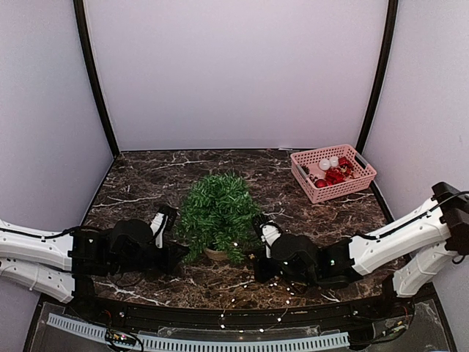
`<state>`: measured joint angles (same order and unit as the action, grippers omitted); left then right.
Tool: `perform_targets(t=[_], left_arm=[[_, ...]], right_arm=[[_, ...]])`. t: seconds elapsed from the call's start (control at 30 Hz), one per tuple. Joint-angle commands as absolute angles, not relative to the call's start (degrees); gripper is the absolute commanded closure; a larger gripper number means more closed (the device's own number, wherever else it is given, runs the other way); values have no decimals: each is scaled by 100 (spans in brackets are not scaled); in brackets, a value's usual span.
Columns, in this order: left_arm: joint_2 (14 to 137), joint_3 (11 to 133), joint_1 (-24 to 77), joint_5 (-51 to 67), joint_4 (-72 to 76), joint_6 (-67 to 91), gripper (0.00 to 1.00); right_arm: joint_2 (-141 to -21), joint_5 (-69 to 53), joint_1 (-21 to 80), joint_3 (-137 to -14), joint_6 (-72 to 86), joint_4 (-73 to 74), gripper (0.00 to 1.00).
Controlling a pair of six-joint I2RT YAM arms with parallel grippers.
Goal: Decorate the small christmas tree
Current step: Wrap the side of the string light in the gap of the branches.
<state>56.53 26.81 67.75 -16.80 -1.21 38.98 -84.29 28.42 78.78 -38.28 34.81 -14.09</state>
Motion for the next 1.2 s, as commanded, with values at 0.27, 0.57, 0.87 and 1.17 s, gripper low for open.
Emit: perform_targets(t=[0.27, 0.57, 0.87, 1.17], left_arm=[[5345, 2559, 6557, -2343, -194, 3103, 96], [4378, 2888, 6563, -2430, -1540, 3624, 36], [5362, 3311, 7781, -2498, -268, 5102, 35], [6879, 3353, 8046, -2370, 1607, 5690, 24]], right_arm=[[-9367, 2104, 7875, -3887, 3525, -2813, 100], [-9396, 2256, 7985, -3911, 3510, -2875, 100], [-9357, 2496, 8063, -3956, 3598, -2886, 100], [-9291, 2566, 8105, -3899, 3596, -2935, 100]])
